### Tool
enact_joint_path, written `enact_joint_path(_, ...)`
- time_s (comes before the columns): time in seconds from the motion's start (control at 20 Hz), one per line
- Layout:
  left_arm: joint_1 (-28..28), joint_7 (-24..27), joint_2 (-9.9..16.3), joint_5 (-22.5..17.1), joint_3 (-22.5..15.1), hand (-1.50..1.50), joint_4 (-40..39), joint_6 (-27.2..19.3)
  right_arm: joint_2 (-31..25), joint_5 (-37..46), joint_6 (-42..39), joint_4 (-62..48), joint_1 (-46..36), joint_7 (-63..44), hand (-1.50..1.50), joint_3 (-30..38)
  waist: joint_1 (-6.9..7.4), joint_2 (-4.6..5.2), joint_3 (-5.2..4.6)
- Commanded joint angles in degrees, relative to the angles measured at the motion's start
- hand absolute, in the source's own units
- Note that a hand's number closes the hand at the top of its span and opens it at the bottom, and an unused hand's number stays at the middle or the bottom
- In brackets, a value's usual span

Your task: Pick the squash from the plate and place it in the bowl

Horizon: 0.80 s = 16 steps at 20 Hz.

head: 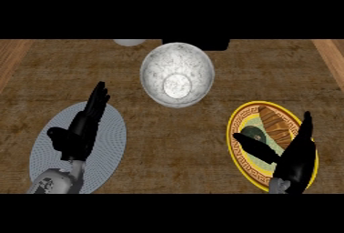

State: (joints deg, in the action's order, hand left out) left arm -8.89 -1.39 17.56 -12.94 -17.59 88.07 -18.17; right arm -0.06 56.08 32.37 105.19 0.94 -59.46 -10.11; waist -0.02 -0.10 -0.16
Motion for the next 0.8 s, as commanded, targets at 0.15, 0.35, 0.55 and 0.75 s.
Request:
enact_joint_path(0.15, -0.66, -4.59, 0.67, 1.1, 2.94, 0.0, 3.27, 1.56, 0.06, 2.88, -4.9, 5.43, 0.54, -11.37, -1.5, -5.81, 0.0, -0.01, 0.15)
enact_joint_path(0.35, -3.96, -1.11, -1.93, 1.62, 5.53, 0.0, -4.44, 4.0, 0.06, 3.44, -0.01, 4.54, 2.57, -10.88, -1.5, -9.95, -0.19, 0.09, 0.15)
enact_joint_path(0.55, 1.79, -0.74, -3.44, 4.39, 2.78, 0.0, 0.61, 2.72, 0.06, 0.3, 1.22, 6.59, 2.72, -5.91, -1.5, -6.69, 0.02, 0.01, 0.16)
enact_joint_path(0.75, -3.04, -3.96, -4.92, 5.67, 4.61, 0.0, -1.15, 2.6, 0.06, 0.38, 4.23, 8.42, 5.24, -4.24, -1.5, -10.04, -0.24, 0.05, 0.16)
